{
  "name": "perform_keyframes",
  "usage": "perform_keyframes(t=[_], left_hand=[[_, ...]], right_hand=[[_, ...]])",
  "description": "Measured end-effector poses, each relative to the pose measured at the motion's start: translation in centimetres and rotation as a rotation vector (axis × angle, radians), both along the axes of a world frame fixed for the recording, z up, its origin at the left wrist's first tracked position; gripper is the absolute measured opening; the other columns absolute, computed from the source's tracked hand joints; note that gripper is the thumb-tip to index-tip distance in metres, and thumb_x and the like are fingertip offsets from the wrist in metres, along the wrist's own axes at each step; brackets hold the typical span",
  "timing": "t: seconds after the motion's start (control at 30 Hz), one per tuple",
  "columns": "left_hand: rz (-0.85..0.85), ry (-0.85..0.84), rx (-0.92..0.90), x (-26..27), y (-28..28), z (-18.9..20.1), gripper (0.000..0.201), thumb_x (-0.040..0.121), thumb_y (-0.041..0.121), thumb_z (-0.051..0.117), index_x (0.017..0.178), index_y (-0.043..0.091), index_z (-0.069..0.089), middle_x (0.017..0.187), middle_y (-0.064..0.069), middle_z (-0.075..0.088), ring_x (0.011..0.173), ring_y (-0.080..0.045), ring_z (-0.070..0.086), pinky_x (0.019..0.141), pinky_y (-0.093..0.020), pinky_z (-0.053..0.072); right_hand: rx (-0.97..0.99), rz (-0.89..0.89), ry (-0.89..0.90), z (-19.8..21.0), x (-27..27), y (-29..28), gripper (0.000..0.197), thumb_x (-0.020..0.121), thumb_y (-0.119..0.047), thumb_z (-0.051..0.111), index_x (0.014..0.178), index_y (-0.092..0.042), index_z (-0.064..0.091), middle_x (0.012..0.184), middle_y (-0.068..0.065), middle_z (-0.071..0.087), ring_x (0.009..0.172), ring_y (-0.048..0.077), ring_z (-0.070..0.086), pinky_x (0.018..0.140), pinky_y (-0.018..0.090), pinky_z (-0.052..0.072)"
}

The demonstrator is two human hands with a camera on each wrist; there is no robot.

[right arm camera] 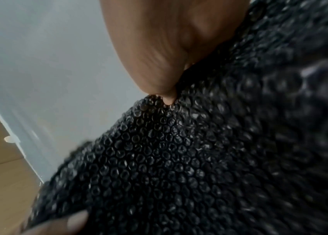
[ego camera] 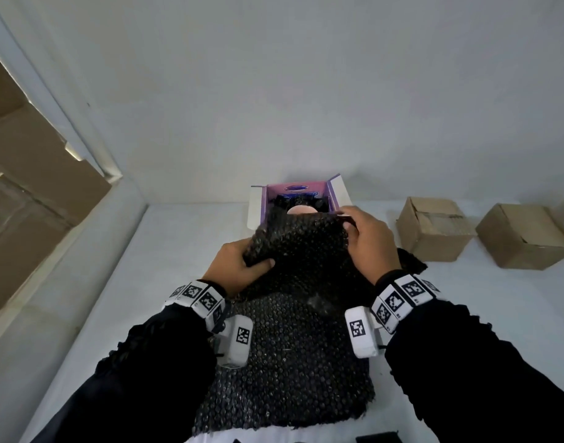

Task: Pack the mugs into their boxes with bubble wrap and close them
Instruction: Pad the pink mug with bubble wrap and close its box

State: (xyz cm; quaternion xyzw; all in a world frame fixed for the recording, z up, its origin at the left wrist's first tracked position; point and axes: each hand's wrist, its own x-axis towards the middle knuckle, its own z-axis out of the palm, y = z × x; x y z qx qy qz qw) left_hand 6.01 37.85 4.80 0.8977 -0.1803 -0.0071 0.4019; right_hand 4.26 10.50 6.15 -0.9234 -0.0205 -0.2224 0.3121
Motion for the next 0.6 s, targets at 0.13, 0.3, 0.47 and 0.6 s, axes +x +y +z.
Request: perform_keyframes(t=[0.13,0.3,0.47,0.6], left_hand=[[0.052,0.015,-0.272,0.2,-1.8,1.1,0.042,0.080,0.035,0.071,0.118,0.020,0.061,0.106,0.007,0.070,0.096,0.002,0.063,0.084,-0.011,0.046],[-0.014,0.190,-0.422,-0.9,-4.1,2.1,0.041,0.082,0.047,0.069,0.109,0.016,0.067,0.103,0.002,0.074,0.098,-0.015,0.068,0.086,-0.029,0.054],[-0.054,0.366,-0.629,-0.8,-4.3,3.1,0.040,0.094,0.043,0.044,0.090,0.022,0.078,0.097,0.000,0.070,0.085,-0.009,0.060,0.077,-0.026,0.046],[-0.095,0.026,-0.343,-0.2,-3.8,2.0,0.062,0.073,0.040,0.070,0.131,0.033,0.050,0.127,0.010,0.053,0.114,-0.002,0.052,0.093,-0.020,0.041]], right_hand=[[-0.135,0.018,-0.004,0.4,-0.2,1.0,0.030,0.085,-0.027,0.046,0.107,-0.010,0.057,0.103,0.008,0.058,0.096,0.032,0.052,0.074,0.036,0.037],[-0.138,0.031,0.026,0.1,-0.6,2.7,0.046,0.077,-0.066,0.061,0.089,-0.021,0.066,0.115,-0.001,0.047,0.106,0.020,0.038,0.086,0.038,0.030],[0.581,0.260,0.280,1.5,-0.4,2.9,0.008,0.090,-0.021,0.067,0.096,-0.016,0.068,0.113,0.014,0.062,0.106,0.028,0.056,0.094,0.038,0.043],[1.035,0.353,0.574,3.5,-1.4,3.6,0.018,0.096,-0.005,0.050,0.102,-0.006,0.066,0.089,0.009,0.074,0.078,0.017,0.070,0.070,0.023,0.053]])
